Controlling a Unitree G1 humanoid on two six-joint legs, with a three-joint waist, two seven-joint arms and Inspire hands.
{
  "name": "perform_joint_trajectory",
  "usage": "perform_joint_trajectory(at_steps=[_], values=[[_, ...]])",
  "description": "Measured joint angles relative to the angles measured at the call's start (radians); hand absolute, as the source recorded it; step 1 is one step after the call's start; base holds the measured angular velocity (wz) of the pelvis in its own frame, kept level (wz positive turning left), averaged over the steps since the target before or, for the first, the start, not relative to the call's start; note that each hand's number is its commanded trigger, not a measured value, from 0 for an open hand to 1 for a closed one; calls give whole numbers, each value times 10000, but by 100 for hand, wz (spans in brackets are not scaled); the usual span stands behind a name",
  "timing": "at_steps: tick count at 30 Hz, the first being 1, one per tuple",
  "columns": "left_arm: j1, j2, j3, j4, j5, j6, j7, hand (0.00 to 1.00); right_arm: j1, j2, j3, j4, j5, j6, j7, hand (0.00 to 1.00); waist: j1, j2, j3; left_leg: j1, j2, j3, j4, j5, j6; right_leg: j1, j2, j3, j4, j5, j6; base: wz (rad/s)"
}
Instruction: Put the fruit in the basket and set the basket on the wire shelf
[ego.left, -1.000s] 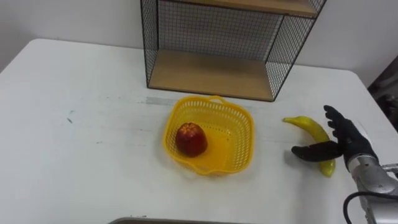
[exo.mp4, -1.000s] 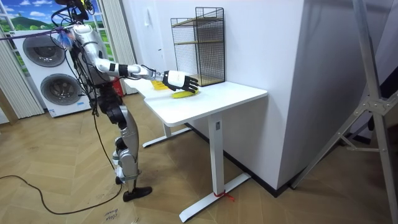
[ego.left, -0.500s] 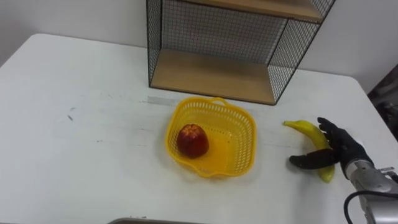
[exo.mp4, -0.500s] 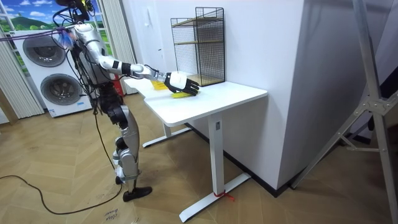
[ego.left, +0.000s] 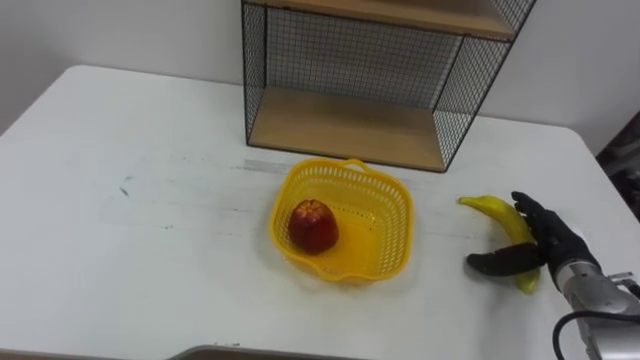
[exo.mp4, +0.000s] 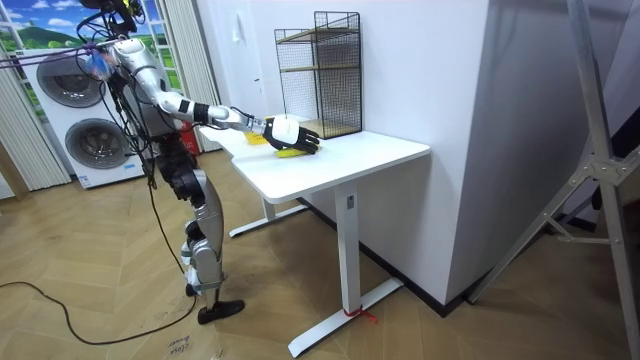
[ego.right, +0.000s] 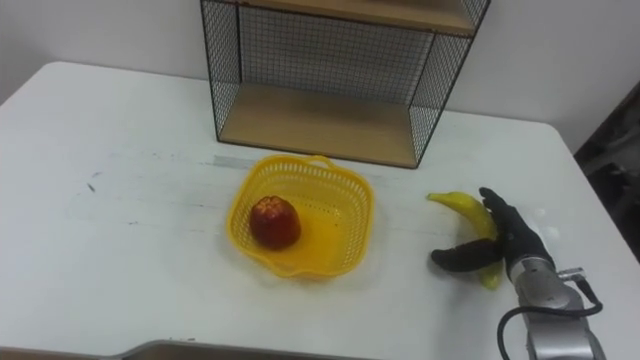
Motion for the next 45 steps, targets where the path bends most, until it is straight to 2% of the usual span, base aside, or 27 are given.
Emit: perform_joint_trajectory(at_steps=[8, 10, 11, 18, 23, 29, 45], values=[[34, -1, 30, -35, -7, 1, -1, 0, -23, 0, -15, 203, -27, -119, -43, 0, 20, 22, -32, 22, -4, 27, 0, 0, 0, 15, -4, -5, 7, -13, 4, 0], [55, -2, 31, -41, -7, 3, -1, 0, -25, 0, -11, 206, -130, -119, -50, 92, 34, -2, -27, 21, -3, 31, -2, 0, 0, 9, -3, -1, 9, -14, 3, 0], [59, -2, 31, -41, -6, 4, -1, 0, -30, 0, -13, 210, -296, -118, -55, 100, 38, -16, -28, 24, -2, 33, -1, 0, 0, 7, -3, 2, 9, -14, 3, 0], [12, 0, 25, -51, 2, 4, -1, 0, -206, -67, -58, 472, -1302, -105, -787, 100, 63, -63, -25, 119, -2, 31, -6, 0, 0, 32, -2, -2, -1, -45, 4, 0], [-73, 0, 24, -54, 2, 4, 0, 0, -259, -186, -105, 854, -1632, -96, -1196, 100, 240, -111, -25, 174, 5, 37, -42, 0, -2, 62, 4, -2, -16, -66, -4, 0], [-169, 0, 24, -50, 4, 0, -1, 0, -290, -198, -118, 1113, -1590, -100, -1232, 100, 276, -214, 2, 195, -9, 30, -40, -1, -3, 166, 6, 5, -155, -72, 1, 0], [-186, 2, 75, -54, 2, -3, -2, 0, -221, -186, -212, 1028, -1475, -96, -1212, 100, 265, -157, -25, 159, 0, 21, -54, -5, -8, 191, 16, 8, -116, -72, 2, 0]])
